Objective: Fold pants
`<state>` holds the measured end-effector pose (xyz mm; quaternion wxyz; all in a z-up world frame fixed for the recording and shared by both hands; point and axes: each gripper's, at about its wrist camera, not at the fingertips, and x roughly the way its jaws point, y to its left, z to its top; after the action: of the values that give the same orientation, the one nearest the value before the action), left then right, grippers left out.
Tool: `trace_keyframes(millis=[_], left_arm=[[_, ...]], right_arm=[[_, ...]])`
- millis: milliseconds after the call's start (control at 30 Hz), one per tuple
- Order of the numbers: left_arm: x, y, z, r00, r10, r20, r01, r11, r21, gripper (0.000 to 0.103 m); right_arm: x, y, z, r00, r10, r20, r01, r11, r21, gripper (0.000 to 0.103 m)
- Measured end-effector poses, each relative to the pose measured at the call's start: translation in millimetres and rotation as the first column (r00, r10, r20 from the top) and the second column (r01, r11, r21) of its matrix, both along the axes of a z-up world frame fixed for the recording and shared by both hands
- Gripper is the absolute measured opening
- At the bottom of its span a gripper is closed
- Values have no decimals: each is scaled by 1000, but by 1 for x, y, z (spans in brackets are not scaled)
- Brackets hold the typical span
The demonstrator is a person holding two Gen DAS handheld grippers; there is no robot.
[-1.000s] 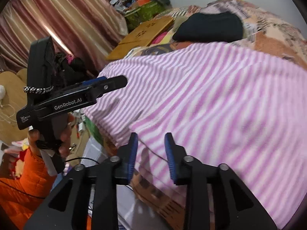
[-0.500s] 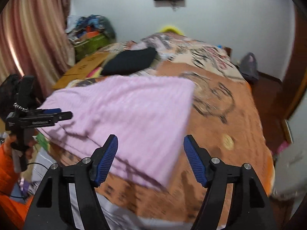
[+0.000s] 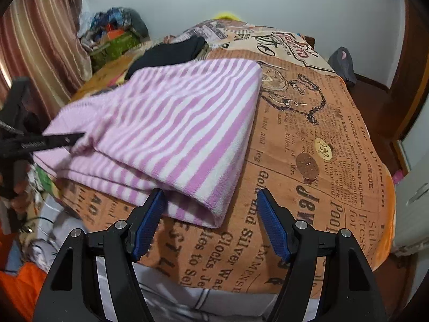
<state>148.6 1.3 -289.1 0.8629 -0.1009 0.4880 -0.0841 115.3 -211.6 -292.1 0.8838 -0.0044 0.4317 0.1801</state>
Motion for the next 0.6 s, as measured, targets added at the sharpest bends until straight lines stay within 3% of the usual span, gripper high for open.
trace_keyframes(millis=[133, 267, 333, 600], left_arm=[[-2, 0, 3, 1000, 7, 9, -7, 1000, 24, 17], [-6, 0, 10, 999, 8, 33, -10, 999, 52, 14], [-10, 0, 15, 999, 11, 52, -14, 998, 68, 14], [-24, -1, 20, 999, -16, 35, 13, 994, 104, 14]], right_arm=[[1, -10, -3, 998, -49, 29, 48, 998, 28, 65], [2, -17, 0, 996, -74, 46, 69, 991, 113, 25], [2, -18, 0, 996, -72, 45, 66, 989, 130, 18], [-1, -29, -8, 994, -107, 24, 103, 985, 136, 15]])
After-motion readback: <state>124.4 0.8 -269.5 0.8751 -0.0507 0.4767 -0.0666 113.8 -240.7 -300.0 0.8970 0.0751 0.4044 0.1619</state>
